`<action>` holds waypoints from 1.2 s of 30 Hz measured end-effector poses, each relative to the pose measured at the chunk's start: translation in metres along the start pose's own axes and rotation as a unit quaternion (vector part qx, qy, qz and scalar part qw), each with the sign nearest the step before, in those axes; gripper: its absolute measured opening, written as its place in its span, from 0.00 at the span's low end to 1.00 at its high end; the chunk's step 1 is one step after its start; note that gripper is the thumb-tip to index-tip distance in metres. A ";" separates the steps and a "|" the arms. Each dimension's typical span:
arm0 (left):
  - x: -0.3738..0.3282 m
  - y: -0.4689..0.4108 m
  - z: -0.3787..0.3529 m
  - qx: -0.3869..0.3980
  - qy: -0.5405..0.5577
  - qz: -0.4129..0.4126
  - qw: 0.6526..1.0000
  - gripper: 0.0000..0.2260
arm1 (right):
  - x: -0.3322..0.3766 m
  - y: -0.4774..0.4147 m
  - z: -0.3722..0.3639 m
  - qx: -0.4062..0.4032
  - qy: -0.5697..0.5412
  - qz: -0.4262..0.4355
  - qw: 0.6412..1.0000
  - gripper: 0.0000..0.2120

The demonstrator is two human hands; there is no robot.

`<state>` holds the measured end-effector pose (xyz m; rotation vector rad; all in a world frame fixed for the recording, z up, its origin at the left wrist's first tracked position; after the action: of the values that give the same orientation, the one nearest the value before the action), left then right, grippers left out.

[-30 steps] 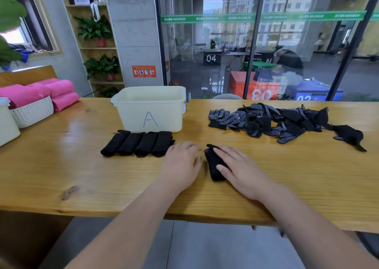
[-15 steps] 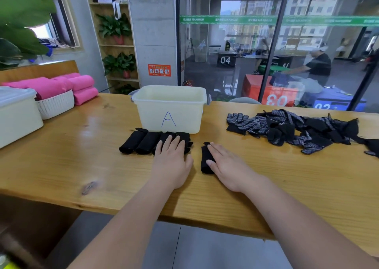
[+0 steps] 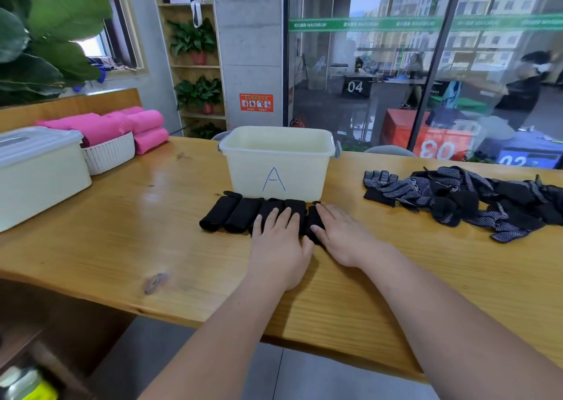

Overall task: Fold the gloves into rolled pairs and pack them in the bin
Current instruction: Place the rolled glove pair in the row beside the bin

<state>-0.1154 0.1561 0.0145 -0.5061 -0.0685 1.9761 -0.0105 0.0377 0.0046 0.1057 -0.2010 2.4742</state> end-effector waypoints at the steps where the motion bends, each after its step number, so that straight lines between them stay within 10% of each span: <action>1: 0.000 0.000 0.000 -0.001 0.000 0.000 1.000 0.29 | 0.001 -0.001 -0.001 0.001 0.005 0.001 1.000 0.33; 36: -0.048 0.020 0.016 -0.082 -0.135 -0.137 0.978 0.33 | -0.060 0.146 0.026 0.010 0.007 -0.077 0.997 0.34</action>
<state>-0.1211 0.1080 0.0385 -0.3095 -0.4514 1.7628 -0.0522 -0.1162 0.0058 0.1078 -0.1565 2.3221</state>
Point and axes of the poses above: each hand's wrist, its own y-axis away from the middle knuckle, its own z-axis out of the back of the hand, x = y × z, the point moved 8 cm from there along -y, towards the middle knuckle, and after that the axes turned 14 degrees about z, right-handed, at the moved point
